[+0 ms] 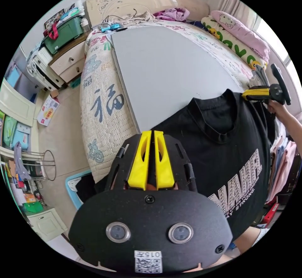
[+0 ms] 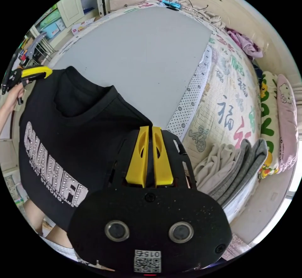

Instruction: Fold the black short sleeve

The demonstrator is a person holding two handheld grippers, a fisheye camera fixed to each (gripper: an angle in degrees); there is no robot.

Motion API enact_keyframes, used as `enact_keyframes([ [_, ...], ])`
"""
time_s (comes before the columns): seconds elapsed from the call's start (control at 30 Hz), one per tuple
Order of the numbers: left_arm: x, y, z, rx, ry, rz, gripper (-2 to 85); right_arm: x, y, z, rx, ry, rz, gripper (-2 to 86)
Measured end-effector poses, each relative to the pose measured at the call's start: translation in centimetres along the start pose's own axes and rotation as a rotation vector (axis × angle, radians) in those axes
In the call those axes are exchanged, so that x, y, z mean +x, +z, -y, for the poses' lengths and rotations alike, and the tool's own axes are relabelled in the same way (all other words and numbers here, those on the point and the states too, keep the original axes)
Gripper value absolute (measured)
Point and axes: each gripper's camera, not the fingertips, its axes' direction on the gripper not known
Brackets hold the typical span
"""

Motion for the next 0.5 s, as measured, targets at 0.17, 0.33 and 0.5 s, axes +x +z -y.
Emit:
enact_keyframes([
  [0.17,1.3,0.1,1.8,-0.029,-0.031,0.069,2.1,1.5,0.0,-1.8,0.029,0.088,0.059,5.2],
  [0.33,1.2,-2.7,2.5,-0.008,-0.126,0.09,11.6,9.2,-6.0,-11.9,0.166,0.425,0.177,7.8],
  [0.5,9.3,-6.0,4.9,0.148,0.092,-0.254,10.8,13.1,-11.3,-26.8,0.316,0.624,0.233,8.2],
])
